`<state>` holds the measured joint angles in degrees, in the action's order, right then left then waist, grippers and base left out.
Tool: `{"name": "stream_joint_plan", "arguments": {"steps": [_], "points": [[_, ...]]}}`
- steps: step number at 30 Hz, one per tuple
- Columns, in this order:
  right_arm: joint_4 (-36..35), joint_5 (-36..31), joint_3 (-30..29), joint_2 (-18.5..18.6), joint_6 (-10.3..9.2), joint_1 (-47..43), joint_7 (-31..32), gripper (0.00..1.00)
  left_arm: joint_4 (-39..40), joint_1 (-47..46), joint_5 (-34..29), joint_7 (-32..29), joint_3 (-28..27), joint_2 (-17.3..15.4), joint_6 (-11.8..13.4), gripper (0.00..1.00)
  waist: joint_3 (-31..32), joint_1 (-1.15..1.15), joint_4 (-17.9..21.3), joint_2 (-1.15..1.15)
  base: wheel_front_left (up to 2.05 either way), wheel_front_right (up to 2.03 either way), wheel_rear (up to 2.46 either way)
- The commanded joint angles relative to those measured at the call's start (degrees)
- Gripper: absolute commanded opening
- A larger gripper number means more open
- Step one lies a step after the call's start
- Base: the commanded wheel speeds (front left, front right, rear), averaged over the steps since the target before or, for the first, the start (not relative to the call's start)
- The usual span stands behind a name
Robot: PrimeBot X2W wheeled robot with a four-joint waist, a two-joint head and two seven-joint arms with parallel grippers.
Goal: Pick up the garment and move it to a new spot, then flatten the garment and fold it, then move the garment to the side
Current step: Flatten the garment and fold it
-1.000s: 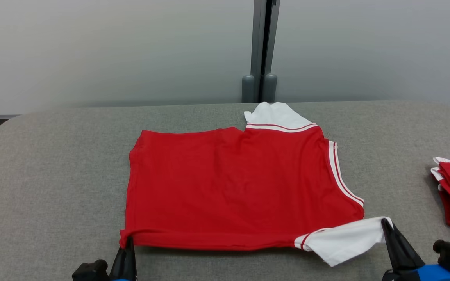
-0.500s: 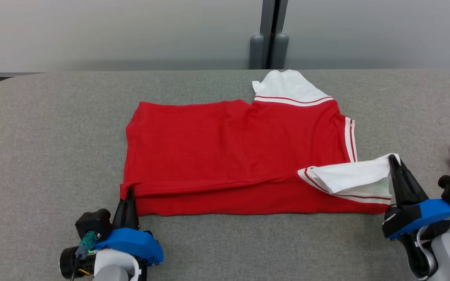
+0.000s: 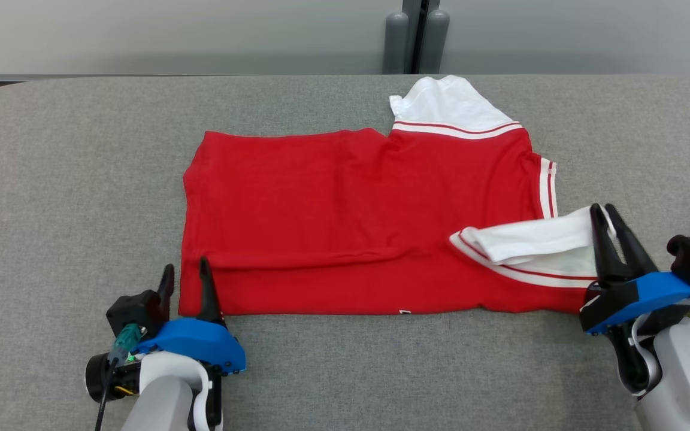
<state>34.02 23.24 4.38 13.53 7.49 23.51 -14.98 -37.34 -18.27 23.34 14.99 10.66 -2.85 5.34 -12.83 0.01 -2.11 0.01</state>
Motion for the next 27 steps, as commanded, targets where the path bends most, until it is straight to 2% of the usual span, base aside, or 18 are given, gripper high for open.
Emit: {"name": "stream_joint_plan", "arguments": {"steps": [1,8,16,17,19,27], "points": [[-0.7,-0.6,-0.8,-0.1,0.00,0.9,-0.3,1.00,0.8,0.5,0.3,0.3,-0.2,0.0,0.3,1.00,0.0,-0.01,0.0,-0.01,0.00,0.00,0.00],[-4.5,-1.8,-4.7,-1.1,0.01,-3.1,-0.2,1.00,2.3,4.5,2.1,0.3,-0.3,0.0,0.6,1.00,0.4,-0.01,0.4,-0.01,0.00,0.00,0.00],[-4.8,-2.8,-5.6,-1.5,0.01,-7.6,-0.2,1.00,-3.2,3.7,2.8,0.1,0.8,0.0,0.1,1.00,0.1,-0.01,1.6,-0.01,0.00,0.00,0.00],[-4.4,-3.0,-5.3,-1.4,0.01,-8.1,-0.2,1.00,-4.1,3.5,3.2,0.0,1.2,0.0,-0.4,0.86,0.0,-0.01,1.7,-0.01,0.00,0.00,0.00],[-3.3,-3.3,-4.9,-1.7,0.01,-9.0,-0.2,1.00,-5.4,2.8,3.2,-0.1,2.2,0.2,-1.1,0.00,0.0,-0.01,1.9,-0.01,0.00,0.00,0.00],[3.7,-2.9,-1.1,-3.0,0.01,-8.2,-0.2,1.00,-7.3,1.4,4.8,-0.1,3.8,0.1,-2.3,0.00,-0.7,-0.01,1.7,-0.01,0.00,0.00,0.00]]}}
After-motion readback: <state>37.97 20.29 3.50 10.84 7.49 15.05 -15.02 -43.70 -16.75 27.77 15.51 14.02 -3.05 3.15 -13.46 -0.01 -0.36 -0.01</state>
